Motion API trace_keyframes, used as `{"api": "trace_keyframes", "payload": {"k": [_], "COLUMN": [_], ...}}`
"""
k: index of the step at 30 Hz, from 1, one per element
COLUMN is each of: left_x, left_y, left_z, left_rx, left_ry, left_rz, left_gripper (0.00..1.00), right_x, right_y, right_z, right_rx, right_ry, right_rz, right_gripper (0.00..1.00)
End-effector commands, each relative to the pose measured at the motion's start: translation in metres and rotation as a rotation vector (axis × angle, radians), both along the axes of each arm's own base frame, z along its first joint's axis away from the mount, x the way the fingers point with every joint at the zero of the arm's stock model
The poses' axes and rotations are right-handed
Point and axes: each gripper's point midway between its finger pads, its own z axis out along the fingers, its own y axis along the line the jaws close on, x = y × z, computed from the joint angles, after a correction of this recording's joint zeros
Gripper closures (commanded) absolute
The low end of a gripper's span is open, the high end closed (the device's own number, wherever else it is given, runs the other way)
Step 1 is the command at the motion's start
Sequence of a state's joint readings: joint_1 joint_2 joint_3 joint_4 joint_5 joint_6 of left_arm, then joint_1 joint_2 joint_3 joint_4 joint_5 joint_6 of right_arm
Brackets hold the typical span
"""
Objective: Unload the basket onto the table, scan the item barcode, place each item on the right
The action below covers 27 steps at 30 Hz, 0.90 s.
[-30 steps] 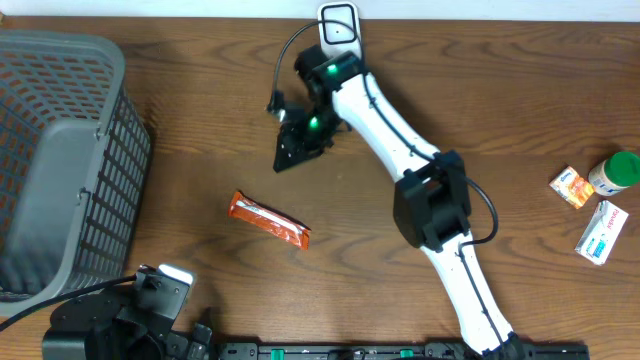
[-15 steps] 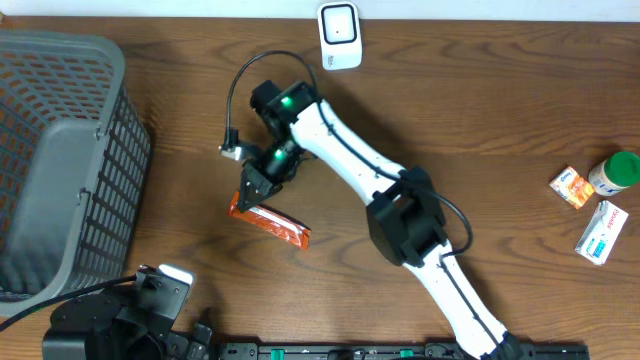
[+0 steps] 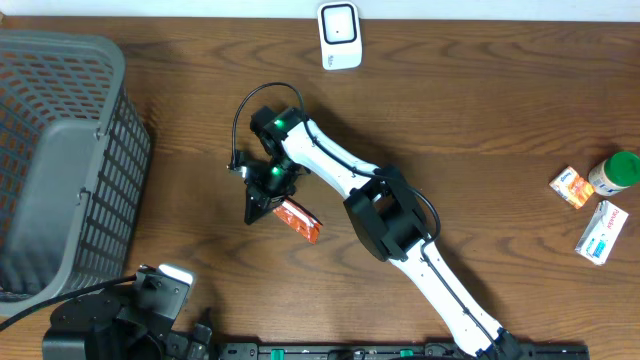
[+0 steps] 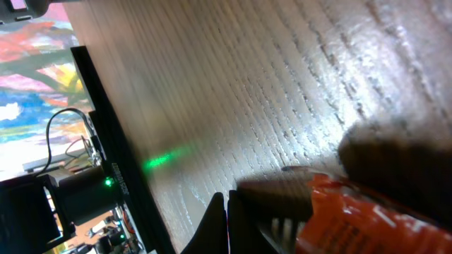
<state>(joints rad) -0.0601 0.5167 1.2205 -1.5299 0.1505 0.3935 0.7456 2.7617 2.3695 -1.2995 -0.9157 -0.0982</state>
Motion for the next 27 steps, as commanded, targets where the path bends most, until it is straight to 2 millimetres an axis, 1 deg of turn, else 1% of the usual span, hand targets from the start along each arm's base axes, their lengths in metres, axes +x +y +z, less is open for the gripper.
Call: {"api": "trace_keyframes", "payload": {"k": [1,2,5,9,10,12,16,21,23,27], "left_x": [-0.001,-0.001,-0.001,-0.001,-0.001,-0.001,-0.001,-0.001,-0.001,-0.001], "left_y": [0.0,0.0,0.0,0.0,0.0,0.0,0.0,0.0,0.0,0.0], "left_z": [0.002,0.002,0.002,0.002,0.002,0.002,0.002,0.002,0.002,0.002], "left_rx": [0.005,0.005,0.005,0.005,0.005,0.005,0.005,0.005,0.005,0.005], "left_ry": [-0.008,-0.008,-0.008,-0.008,-0.008,-0.008,-0.008,-0.008,-0.008,-0.008], "left_rz": [-0.006,-0.006,-0.006,-0.006,-0.006,-0.006,-0.006,-0.006,-0.006,-0.006], "left_gripper": [0.05,0.05,0.05,0.05,0.05,0.05,0.05,0.05,0.05,0.05], "right_x": [0.009,0.009,0.012,0.022,0.025,0.036,0.061,0.079,0.085,0.088], "right_y": [-0.017,-0.016,-0.012,-0.01,-0.011,-0.019,-0.039,-0.052,-0.054,-0.051], "right_z": [-0.025,-0.02,0.007,0.048,0.056,0.064,0.059,0.042,0.038,0.036], "right_rx": [-0.121,-0.114,-0.082,-0.038,-0.043,-0.094,-0.213,-0.273,-0.292,-0.285], "right_ry": [-0.105,-0.113,-0.165,-0.24,-0.259,-0.314,-0.42,-0.448,-0.463,-0.474], "right_rz": [0.034,0.039,0.049,0.033,0.021,-0.011,-0.055,-0.089,-0.106,-0.113], "right_gripper": [0.99,0.99,0.99,0.99,0.99,0.99,0.99,0.99,0.99,0.99]}}
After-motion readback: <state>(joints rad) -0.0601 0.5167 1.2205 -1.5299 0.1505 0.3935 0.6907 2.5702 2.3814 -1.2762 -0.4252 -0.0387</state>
